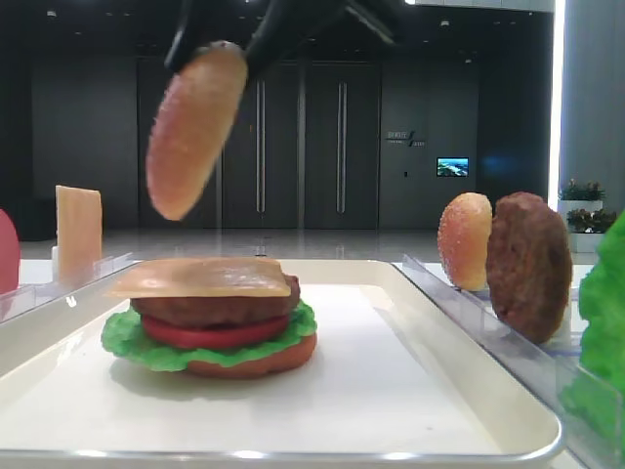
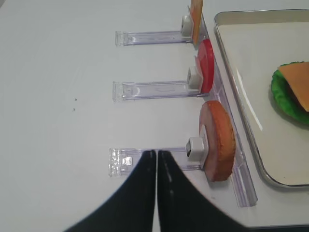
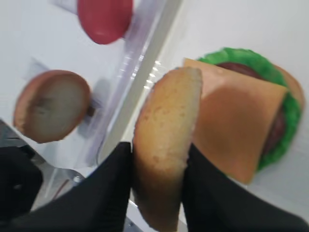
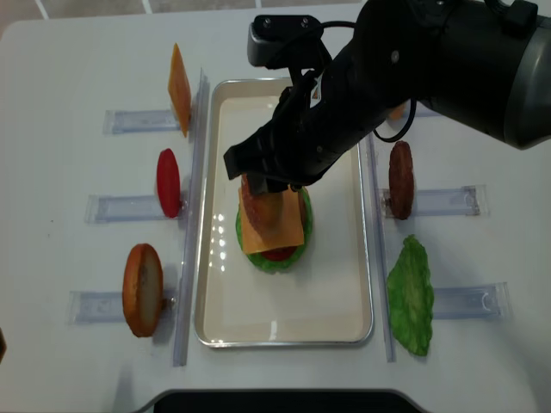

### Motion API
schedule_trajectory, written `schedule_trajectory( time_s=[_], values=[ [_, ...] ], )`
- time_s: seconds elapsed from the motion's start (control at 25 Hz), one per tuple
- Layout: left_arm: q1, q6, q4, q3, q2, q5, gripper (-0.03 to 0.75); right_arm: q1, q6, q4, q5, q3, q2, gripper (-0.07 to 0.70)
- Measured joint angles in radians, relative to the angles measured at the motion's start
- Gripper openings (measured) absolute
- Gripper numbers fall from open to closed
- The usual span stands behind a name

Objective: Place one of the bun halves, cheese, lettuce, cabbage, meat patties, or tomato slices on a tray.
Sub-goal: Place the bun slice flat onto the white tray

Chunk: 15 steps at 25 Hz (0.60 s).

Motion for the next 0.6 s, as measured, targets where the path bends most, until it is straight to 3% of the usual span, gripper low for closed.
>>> schedule_trajectory(
  time_s=[0.24, 0.32, 0.4, 0.6],
  values=[
    [0.000, 0.000, 0.000, 0.000, 0.000, 0.000, -0.007, -0.177, -0.565, 0.564, -0.038, 0.184, 0.000, 0.224],
    [0.000, 0.000, 0.000, 0.000, 0.000, 0.000, -0.007, -0.219, -0.696, 0.701, -0.031, 0.230, 0.000, 0.224],
    [0.000, 0.000, 0.000, 0.000, 0.000, 0.000, -0.007, -0.235, -0.756, 0.751, -0.030, 0.247, 0.000, 0.224],
    [0.000, 0.000, 0.000, 0.000, 0.000, 0.000, -0.007, -0.221, -0.787, 0.795, -0.035, 0.262, -0.001, 0.224]
  ],
)
